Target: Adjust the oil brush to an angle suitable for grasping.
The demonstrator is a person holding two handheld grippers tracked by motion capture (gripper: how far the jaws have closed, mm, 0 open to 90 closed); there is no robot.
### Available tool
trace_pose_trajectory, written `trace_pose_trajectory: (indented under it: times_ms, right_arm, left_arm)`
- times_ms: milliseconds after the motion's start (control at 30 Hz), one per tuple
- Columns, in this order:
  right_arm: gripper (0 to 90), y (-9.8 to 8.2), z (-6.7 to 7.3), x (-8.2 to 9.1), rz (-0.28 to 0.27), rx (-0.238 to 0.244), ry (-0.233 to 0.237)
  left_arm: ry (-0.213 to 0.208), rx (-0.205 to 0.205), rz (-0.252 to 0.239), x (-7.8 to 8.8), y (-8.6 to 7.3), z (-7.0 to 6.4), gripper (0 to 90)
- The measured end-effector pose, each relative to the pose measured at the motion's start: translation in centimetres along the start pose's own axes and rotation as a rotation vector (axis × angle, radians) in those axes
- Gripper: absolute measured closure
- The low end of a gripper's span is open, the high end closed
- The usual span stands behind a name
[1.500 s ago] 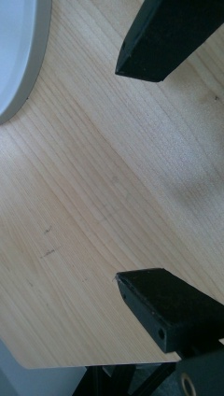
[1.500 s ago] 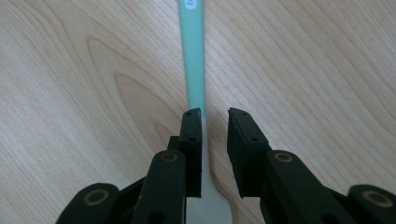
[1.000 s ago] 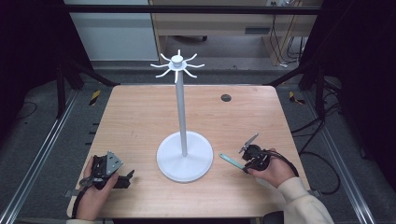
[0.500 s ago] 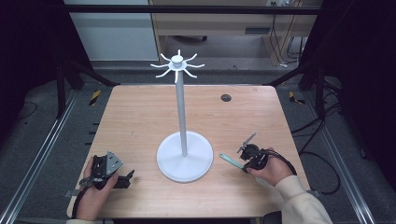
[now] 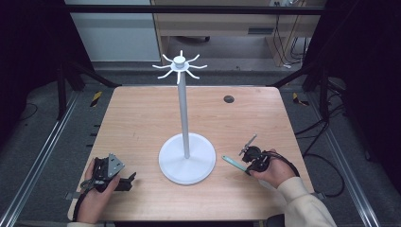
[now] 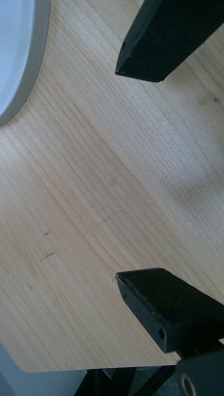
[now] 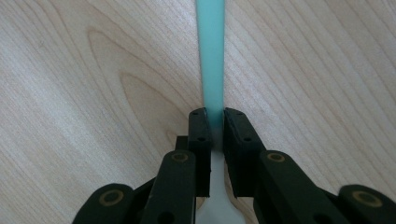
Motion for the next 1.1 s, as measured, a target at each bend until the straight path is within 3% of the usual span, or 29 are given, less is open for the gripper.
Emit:
trace_pose_trajectory:
  times_ms: [300, 567, 800, 1100]
  right_arm:
    - [82.5, 0.0, 0.0, 0.1, -0.001, 0.0, -0.002]
    - [82.6, 0.7, -0.3, 2.0, -0.092, -0.033, 0.005]
    - [82.6, 2.8, -0.8, 6.3, -0.25, -0.054, -0.008]
    - [82.6, 7.2, -2.0, 12.5, -0.517, -0.094, -0.048]
  left_arm:
    - [-0.003, 0.0, 0.002, 0.0, 0.0, -0.1, 2.4]
    - [-0.003, 0.0, 0.001, 0.0, 0.0, -0.1, 2.4]
    - [-0.002, 0.001, -0.002, -0.1, 0.0, -0.1, 2.4]
    - [0.001, 0.005, -0.005, -0.1, 0.0, 0.0, 2.4]
Point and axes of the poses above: each handheld gripper's, and its own axes: x roughly backward along the jaws, y roughly out of its top, z roughly to its left, the point moved 9 cm from there along -x, roughly forward along the jaws, and after that the axes turned 2 degrees about x, right-handed, at the moved point
